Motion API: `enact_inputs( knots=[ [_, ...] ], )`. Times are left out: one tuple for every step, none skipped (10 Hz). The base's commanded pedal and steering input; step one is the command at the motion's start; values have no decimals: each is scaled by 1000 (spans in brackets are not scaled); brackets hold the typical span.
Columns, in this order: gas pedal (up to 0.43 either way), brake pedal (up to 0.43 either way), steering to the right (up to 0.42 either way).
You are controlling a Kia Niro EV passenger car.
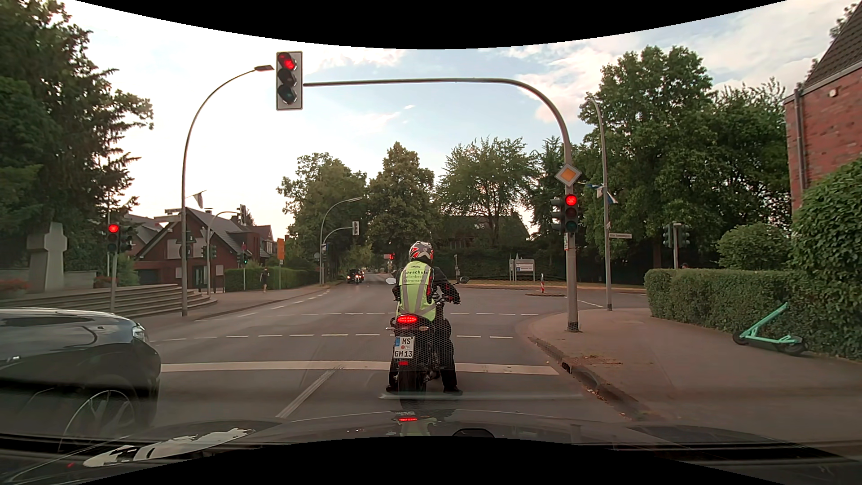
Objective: Follow the waypoints while adhering to traffic rules and regulations
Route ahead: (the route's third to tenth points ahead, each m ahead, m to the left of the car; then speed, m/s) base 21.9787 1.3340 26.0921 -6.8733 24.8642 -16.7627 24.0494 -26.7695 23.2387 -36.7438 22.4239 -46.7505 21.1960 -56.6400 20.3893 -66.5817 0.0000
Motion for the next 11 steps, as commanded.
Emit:
enact_inputs(
  knots=[
    [0,0,-16],
    [0,0,-16],
    [0,0,-16],
    [0,0,-16],
    [0,0,-16],
    [0,0,-16],
    [0,0,-16],
    [0,0,-16],
    [0,0,-16],
    [0,0,-16],
    [0,0,-16]
  ],
)
